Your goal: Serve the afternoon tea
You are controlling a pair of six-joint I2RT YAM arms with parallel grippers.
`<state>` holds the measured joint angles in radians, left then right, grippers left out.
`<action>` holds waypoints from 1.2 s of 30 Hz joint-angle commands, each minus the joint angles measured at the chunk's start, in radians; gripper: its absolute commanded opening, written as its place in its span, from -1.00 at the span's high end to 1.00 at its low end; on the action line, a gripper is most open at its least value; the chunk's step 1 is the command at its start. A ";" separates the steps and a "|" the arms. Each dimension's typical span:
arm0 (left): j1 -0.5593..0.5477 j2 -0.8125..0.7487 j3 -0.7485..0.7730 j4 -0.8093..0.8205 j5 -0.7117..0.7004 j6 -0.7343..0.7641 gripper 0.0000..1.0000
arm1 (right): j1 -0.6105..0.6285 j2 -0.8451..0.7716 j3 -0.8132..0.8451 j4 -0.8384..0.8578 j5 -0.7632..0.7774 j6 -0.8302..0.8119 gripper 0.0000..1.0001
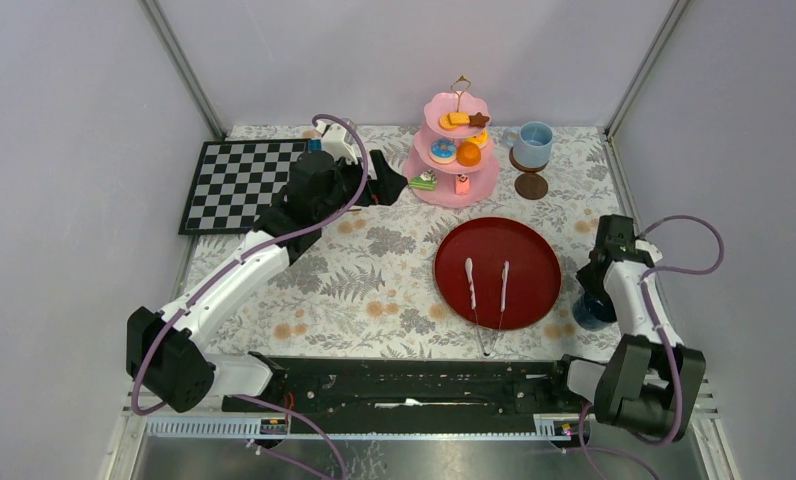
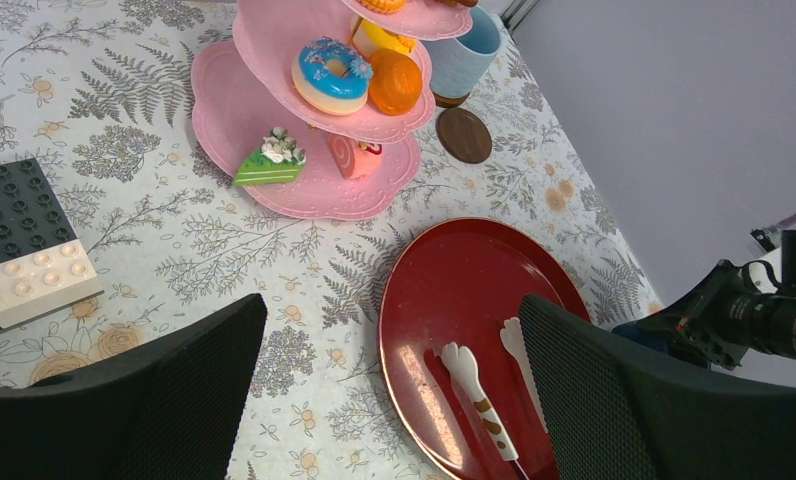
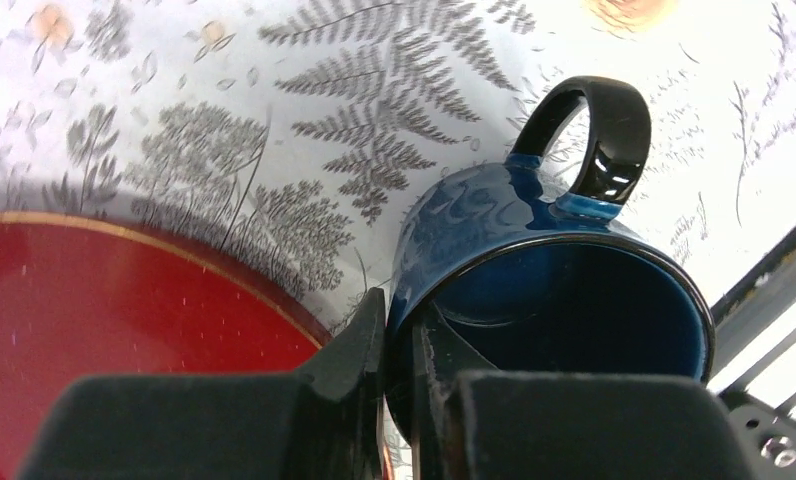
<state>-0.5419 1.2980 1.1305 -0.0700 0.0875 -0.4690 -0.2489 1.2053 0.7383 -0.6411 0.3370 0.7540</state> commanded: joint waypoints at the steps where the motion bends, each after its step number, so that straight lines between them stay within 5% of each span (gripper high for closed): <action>1: -0.002 -0.002 0.019 0.038 0.012 -0.001 -0.98 | 0.000 -0.122 -0.030 0.185 -0.187 -0.354 1.00; 8: -0.001 -0.005 0.019 0.033 -0.009 0.008 -0.98 | 0.000 -0.200 0.000 0.375 -0.419 -0.756 1.00; 17: 0.000 -0.012 0.019 0.027 -0.033 0.023 -0.98 | 0.031 0.037 0.256 0.207 -0.600 -1.162 1.00; 26: 0.000 -0.005 0.024 0.022 -0.036 0.029 -0.98 | 0.105 0.196 0.353 0.254 -0.695 -1.573 1.00; 31: 0.000 0.008 0.033 0.013 -0.034 0.029 -0.98 | 0.121 0.464 0.653 -0.019 -0.760 -1.899 1.00; 36: 0.000 0.028 0.034 0.009 -0.033 0.029 -0.98 | 0.132 0.625 0.842 -0.209 -0.702 -1.994 1.00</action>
<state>-0.5419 1.3060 1.1309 -0.0734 0.0635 -0.4526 -0.1299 1.7916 1.4593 -0.6853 -0.3588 -1.0336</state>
